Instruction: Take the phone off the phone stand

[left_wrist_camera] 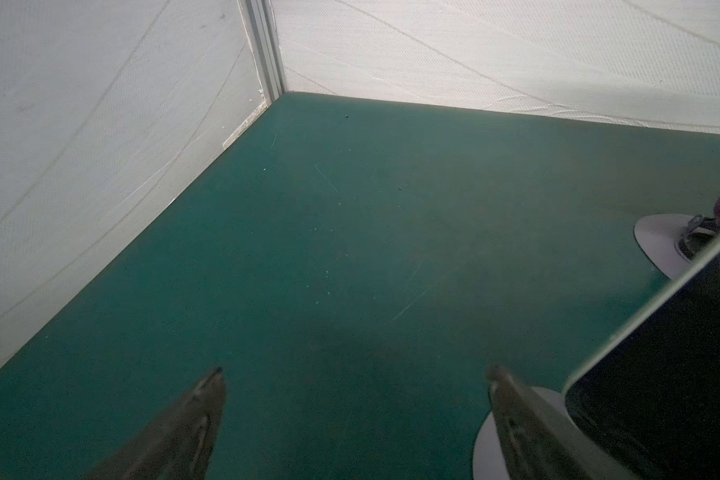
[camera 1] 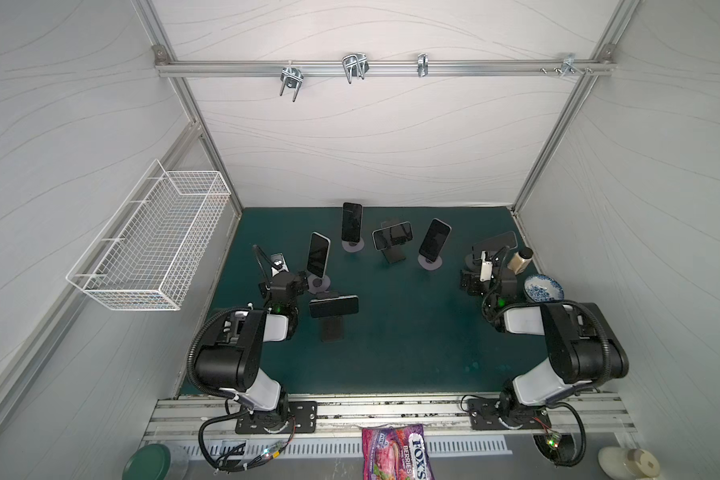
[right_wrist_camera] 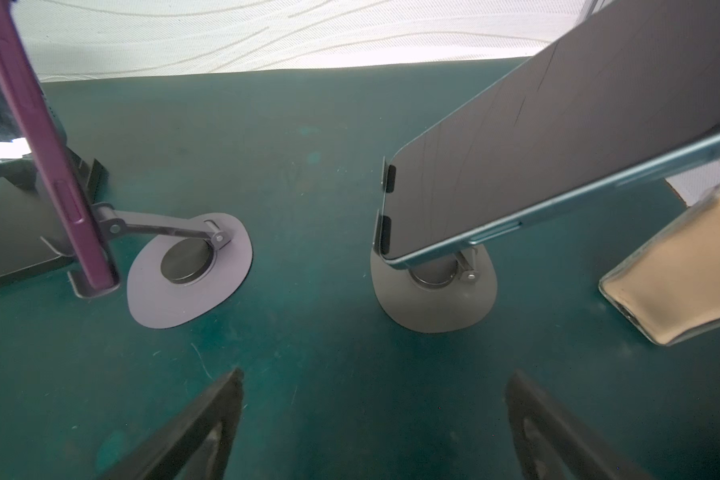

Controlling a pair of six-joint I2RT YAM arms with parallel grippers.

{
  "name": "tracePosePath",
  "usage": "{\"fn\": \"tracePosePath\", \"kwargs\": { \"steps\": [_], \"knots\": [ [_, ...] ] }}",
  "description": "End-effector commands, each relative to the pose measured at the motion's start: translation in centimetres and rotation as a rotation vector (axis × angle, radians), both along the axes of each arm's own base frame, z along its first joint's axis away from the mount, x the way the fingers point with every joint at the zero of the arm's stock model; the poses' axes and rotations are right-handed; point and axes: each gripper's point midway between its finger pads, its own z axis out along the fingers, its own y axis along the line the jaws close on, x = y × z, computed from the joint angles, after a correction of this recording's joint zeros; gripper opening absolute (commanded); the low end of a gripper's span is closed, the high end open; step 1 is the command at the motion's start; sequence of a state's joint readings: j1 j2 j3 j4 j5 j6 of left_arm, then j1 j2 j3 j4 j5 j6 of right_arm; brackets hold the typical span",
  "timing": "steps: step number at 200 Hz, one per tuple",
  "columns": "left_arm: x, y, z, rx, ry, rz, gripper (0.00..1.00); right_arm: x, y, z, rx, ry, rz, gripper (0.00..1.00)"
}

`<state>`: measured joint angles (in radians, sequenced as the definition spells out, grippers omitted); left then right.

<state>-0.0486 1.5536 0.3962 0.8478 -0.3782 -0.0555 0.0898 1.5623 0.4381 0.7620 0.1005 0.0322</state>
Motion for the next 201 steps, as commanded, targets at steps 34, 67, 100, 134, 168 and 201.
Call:
{"fn": "tracePosePath", "kwargs": {
  "steps": [34,67,100,134,168,201],
  "knots": [
    [0.55,0.12,1.08,0.009,-0.046,0.004,0.99,0.35,0.21,0.6,-0.01,-0.027,0.011,0.99],
    [0.55,0.13,1.08,0.009,-0.046,0.004,0.99,0.34,0.21,0.6,-0.011,-0.027,0.012,0.99],
    [0.54,0.1,1.03,0.008,-0.045,0.003,0.99,0.35,0.19,0.61,-0.01,-0.028,0.011,0.99],
    [0.57,0.1,1.09,0.008,-0.046,0.003,0.99,0.35,0.2,0.6,-0.011,-0.028,0.012,0.99],
    [0.76,0.15,0.84,-0.016,-0.033,-0.016,0.99,0.34,0.21,0.55,-0.011,-0.026,0.012,0.99],
    [0.73,0.15,1.09,-0.012,-0.041,-0.018,0.9,0.33,0.18,0.56,-0.01,-0.026,0.011,0.99]
  ]
}}
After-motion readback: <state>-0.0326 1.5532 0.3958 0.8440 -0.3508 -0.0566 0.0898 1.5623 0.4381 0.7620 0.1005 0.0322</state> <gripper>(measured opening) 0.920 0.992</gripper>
